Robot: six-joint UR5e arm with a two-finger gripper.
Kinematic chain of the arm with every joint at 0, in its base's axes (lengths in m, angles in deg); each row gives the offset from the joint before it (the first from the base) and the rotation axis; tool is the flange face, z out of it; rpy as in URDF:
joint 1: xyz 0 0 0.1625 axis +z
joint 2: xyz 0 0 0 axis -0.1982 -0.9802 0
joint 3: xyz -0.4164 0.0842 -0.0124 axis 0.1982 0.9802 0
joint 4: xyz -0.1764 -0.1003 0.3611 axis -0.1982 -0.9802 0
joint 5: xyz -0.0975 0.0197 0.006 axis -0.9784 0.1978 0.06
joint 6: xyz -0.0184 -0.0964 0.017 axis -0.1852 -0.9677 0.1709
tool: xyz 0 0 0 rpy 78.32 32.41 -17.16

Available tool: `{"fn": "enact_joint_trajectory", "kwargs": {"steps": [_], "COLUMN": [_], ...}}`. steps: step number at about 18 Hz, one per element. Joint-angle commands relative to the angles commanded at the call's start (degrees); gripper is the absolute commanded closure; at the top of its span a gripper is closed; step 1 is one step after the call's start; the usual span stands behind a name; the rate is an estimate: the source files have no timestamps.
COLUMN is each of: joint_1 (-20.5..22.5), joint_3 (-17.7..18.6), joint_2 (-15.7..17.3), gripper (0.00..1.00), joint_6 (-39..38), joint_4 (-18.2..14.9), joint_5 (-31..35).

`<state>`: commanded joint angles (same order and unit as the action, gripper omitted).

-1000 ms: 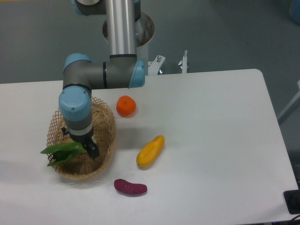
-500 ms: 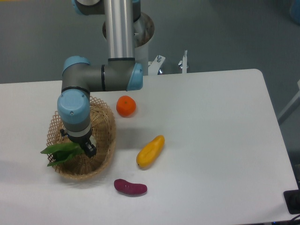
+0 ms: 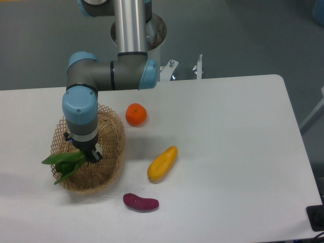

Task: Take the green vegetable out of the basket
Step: 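Lift the bok choy out of the basket and carry it away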

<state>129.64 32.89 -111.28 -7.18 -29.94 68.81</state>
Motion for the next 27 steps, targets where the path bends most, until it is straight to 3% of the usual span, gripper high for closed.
{"fn": "enact_joint_trajectory", "kwargs": {"steps": [4,10,20,25,27], "joint_1": [4.8,16.5,29.4,34.7,36.4], "joint_3": [-0.9,-5.0,-10.2,-17.9,-20.1], "joint_2": [1.6,2.7,-0.3,-4.3,-6.0], "gripper": [0.81,0.84,0.83,0.83,0.83], "joint_6": [0.9,1.6,17.8,24.9,28.0], "joint_4": [0.1,0.1,-0.6,-8.2,-8.9], "joint_5": [-1.7,-6.2,-2.6,-0.9,1.1]}}
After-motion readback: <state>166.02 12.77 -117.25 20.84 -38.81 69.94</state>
